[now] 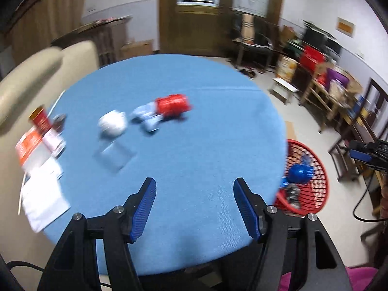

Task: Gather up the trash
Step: 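Open both tools to drop the bags into the red basket, then move both tools back to the table toward the red bag and light-blue cloth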

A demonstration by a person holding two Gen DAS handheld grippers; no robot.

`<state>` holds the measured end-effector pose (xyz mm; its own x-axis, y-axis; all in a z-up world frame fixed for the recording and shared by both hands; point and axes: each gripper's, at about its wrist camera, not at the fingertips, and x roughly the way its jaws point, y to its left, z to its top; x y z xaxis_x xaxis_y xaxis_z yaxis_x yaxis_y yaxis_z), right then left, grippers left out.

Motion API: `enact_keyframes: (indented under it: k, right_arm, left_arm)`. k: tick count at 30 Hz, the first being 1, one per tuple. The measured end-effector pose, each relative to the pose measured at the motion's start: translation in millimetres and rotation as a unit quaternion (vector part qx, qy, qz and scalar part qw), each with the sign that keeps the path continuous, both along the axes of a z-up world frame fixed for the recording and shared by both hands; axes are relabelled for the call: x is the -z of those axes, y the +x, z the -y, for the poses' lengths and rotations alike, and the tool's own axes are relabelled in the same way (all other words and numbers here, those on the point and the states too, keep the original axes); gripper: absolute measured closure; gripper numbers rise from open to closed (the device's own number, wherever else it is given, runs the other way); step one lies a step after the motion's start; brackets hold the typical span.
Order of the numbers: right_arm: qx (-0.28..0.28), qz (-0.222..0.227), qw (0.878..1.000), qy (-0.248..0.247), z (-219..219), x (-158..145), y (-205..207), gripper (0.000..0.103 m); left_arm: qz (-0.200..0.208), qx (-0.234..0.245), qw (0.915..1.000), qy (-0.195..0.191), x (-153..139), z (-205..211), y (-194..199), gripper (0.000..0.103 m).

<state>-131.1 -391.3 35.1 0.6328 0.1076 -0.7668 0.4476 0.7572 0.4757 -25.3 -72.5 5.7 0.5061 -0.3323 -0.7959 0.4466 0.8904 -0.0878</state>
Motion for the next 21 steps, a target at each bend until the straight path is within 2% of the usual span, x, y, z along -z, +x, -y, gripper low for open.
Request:
enact_keyframes:
  k: [8, 13, 21]
  right_arm:
    - [-0.083, -0.004, 0.996, -0.019, -64, -11, 52, 0.052]
    - [-0.143, -0.003, 0.989, -0.026, -115, -11, 97, 0.052]
    - [-0.201, 0.0, 0.979, -0.041, -171, -1, 165, 0.052]
  left_arm:
    - [-0.019, -0.086, 0.996, -0.017, 17, -67, 20, 0.036]
    - [-0.033, -0.104, 0.9935, -0.032, 24, -83, 33, 0.036]
    - [-0.06, -0.127, 0.9886, -0.053, 40, -108, 53, 0.036]
